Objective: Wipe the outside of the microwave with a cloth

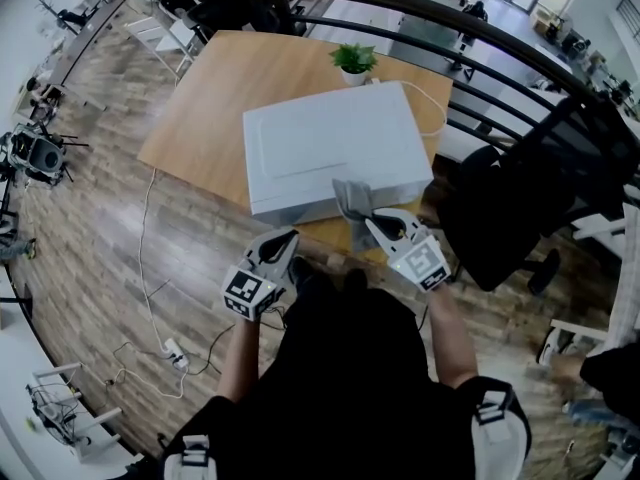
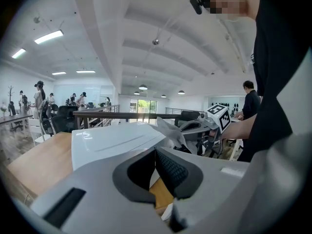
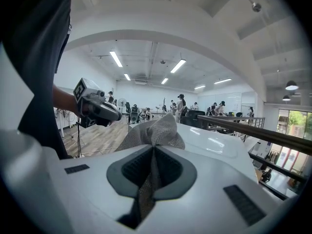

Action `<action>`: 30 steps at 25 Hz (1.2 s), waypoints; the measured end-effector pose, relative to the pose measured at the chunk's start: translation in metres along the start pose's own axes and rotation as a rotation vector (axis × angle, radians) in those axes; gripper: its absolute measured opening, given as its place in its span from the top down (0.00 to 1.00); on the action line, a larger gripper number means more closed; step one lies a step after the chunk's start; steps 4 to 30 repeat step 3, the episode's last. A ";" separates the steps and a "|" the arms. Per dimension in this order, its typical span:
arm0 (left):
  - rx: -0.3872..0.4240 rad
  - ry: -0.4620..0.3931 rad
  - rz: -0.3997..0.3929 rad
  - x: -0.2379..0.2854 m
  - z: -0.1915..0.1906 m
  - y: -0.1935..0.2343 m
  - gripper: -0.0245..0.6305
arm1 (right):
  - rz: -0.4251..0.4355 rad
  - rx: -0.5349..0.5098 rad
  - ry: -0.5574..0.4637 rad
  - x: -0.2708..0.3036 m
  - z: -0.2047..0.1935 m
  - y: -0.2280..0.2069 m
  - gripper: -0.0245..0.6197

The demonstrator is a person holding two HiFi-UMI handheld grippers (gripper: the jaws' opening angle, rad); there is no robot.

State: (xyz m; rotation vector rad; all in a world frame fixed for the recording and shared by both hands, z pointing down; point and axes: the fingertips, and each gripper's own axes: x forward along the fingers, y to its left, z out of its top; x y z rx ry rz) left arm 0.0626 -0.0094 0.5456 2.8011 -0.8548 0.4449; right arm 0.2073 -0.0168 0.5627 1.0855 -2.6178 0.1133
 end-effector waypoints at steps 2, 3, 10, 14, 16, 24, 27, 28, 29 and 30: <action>0.002 -0.003 0.000 -0.001 0.002 -0.002 0.96 | -0.005 0.009 -0.002 -0.002 0.001 0.002 0.95; 0.005 -0.007 -0.001 -0.002 0.004 -0.003 0.96 | -0.007 0.011 -0.002 -0.004 0.002 0.003 0.95; 0.005 -0.007 -0.001 -0.002 0.004 -0.003 0.96 | -0.007 0.011 -0.002 -0.004 0.002 0.003 0.95; 0.005 -0.007 -0.001 -0.002 0.004 -0.003 0.96 | -0.007 0.011 -0.002 -0.004 0.002 0.003 0.95; 0.005 -0.007 -0.001 -0.002 0.004 -0.003 0.96 | -0.007 0.011 -0.002 -0.004 0.002 0.003 0.95; 0.005 -0.007 -0.001 -0.002 0.004 -0.003 0.96 | -0.007 0.011 -0.002 -0.004 0.002 0.003 0.95; 0.005 -0.007 -0.001 -0.002 0.004 -0.003 0.96 | -0.007 0.011 -0.002 -0.004 0.002 0.003 0.95; 0.005 -0.007 -0.001 -0.002 0.004 -0.003 0.96 | -0.007 0.011 -0.002 -0.004 0.002 0.003 0.95; 0.005 -0.007 -0.001 -0.002 0.004 -0.003 0.96 | -0.007 0.011 -0.002 -0.004 0.002 0.003 0.95; 0.005 -0.007 -0.001 -0.002 0.004 -0.003 0.96 | -0.007 0.011 -0.002 -0.004 0.002 0.003 0.95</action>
